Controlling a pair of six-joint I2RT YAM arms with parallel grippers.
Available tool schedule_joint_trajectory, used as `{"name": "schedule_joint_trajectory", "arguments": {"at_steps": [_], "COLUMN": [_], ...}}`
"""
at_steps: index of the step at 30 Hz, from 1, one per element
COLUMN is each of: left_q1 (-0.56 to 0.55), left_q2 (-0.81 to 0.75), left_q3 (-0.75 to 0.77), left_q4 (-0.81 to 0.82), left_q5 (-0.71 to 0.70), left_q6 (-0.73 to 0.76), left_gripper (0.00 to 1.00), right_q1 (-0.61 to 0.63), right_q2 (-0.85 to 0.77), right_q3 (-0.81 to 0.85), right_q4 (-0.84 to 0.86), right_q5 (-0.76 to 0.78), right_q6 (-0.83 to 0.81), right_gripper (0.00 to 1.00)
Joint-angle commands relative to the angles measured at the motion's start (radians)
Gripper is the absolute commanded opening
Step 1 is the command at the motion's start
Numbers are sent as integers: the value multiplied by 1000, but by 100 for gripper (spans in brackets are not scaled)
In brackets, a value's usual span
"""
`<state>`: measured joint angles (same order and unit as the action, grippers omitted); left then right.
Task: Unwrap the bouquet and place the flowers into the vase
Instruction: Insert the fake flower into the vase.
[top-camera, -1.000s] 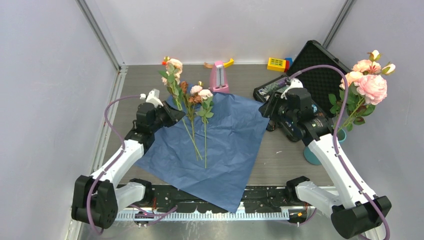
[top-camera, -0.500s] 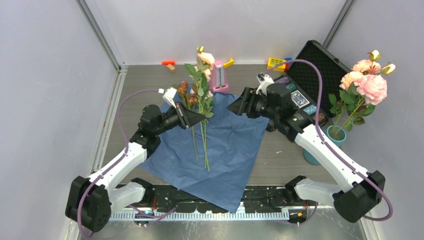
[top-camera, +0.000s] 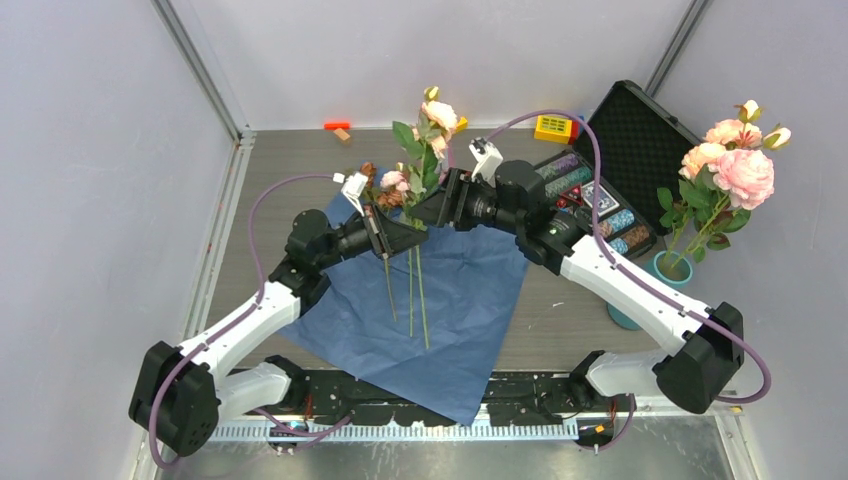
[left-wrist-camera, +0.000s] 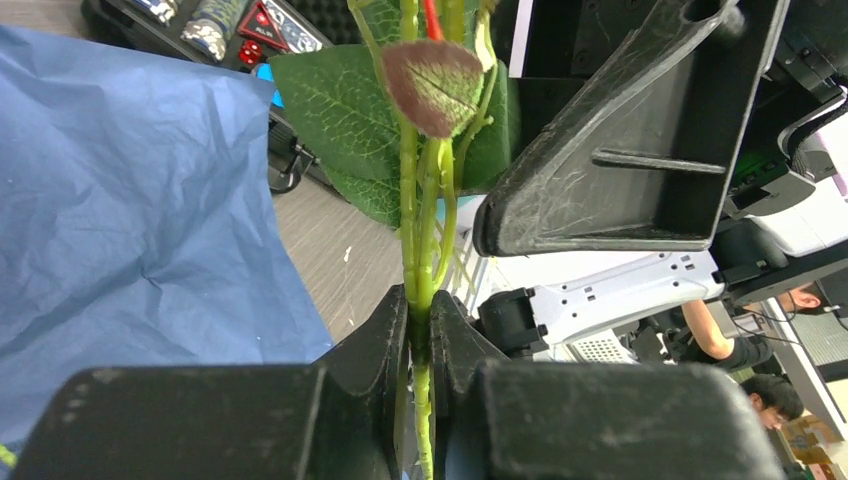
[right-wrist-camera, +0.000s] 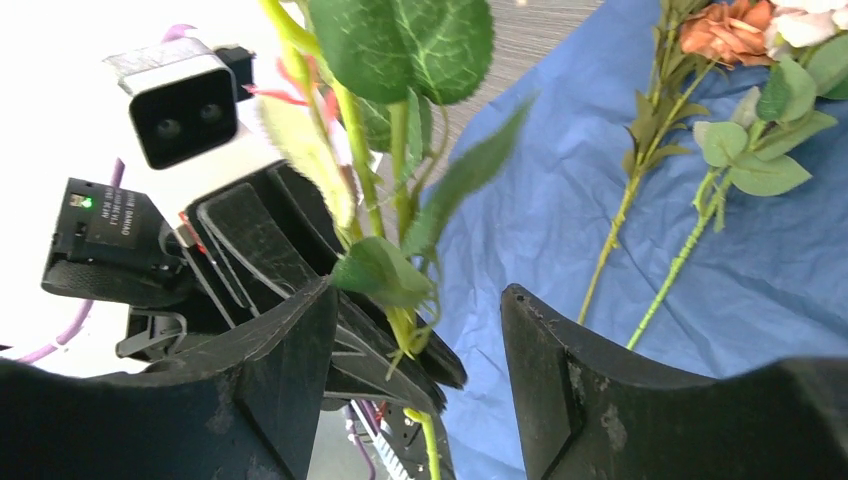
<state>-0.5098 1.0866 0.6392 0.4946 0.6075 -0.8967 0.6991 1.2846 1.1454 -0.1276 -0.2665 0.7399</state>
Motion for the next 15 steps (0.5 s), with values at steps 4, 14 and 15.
{"name": "schedule_joint_trajectory", "arguments": {"at_steps": [4,14,15], "left_q1": [-7,-7,-7], "left_q2": [-16,-18,-17], "left_q3": [31,30,30], "left_q4": [82,82,82], "left_q5": [25,31,32], "left_q6": [-13,-13,-13], "left_gripper": [0,0,0], "right_q1": [29,38,39], "right_q2": [24,29,27], "right_q3": [60,62,62], "right_q4": [101,103,103], "right_q5": [-13,-1,0], "right_q6": [36,41,41], "right_gripper": [62,44,43]}}
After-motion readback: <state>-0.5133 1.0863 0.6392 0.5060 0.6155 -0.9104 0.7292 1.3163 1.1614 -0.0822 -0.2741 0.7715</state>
